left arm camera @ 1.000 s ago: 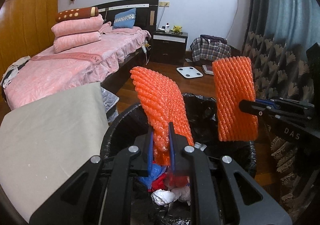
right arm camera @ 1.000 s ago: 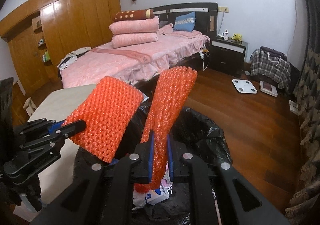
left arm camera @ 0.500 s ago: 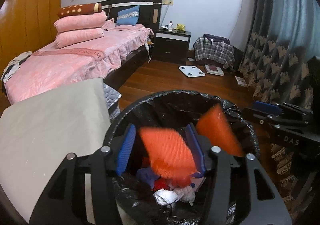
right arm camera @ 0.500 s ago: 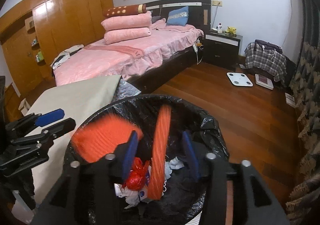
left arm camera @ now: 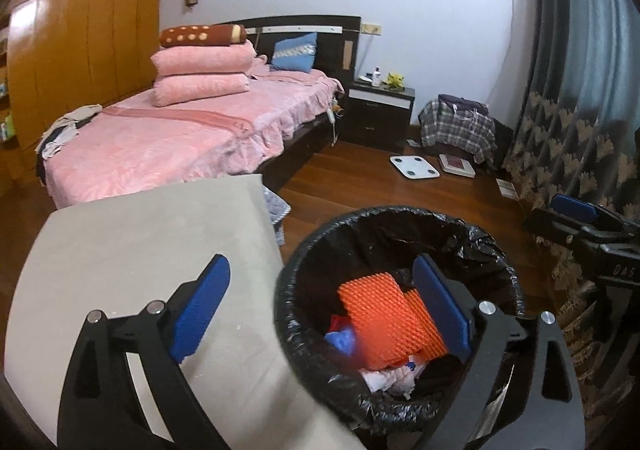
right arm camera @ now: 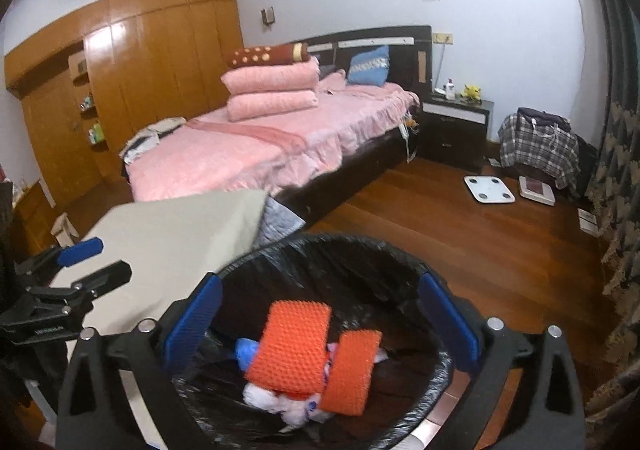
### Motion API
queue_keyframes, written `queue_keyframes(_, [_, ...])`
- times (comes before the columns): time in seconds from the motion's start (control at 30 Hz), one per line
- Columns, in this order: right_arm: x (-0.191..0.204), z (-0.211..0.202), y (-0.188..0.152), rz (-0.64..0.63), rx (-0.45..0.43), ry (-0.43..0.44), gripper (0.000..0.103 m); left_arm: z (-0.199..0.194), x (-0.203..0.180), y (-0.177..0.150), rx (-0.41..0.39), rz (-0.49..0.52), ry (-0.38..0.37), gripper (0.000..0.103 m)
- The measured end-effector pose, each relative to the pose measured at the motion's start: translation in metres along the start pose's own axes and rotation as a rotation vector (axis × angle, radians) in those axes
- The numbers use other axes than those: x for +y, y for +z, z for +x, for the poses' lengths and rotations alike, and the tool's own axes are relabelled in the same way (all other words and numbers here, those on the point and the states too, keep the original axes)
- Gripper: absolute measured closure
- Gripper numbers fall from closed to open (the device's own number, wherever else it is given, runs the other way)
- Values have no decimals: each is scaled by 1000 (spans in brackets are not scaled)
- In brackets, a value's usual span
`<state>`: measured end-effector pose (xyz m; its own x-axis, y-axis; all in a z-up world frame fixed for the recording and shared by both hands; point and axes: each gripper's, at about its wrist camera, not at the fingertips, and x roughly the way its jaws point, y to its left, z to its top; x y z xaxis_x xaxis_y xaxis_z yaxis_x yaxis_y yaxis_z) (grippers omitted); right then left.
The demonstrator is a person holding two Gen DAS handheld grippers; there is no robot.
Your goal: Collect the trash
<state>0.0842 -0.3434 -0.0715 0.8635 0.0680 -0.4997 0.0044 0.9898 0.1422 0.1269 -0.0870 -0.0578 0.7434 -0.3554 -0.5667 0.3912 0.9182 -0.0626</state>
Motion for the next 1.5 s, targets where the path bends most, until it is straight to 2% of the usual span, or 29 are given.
queue_keyframes(0.33, [36, -39, 13, -40, -59, 47, 6, -48, 14, 3, -26, -31, 54, 11])
queue_keyframes(0.67, [61, -54, 12, -75, -65, 67, 6, -79, 19, -4, -41, -56, 69, 11])
queue_keyframes(0.9, [72, -63, 8, -90, -73, 88, 6, -104, 24, -8, -69, -58, 106, 11])
queue_keyframes(1.5, [98, -71, -5, -140, -96, 105, 6, -130, 33, -24, -80, -74, 126, 11])
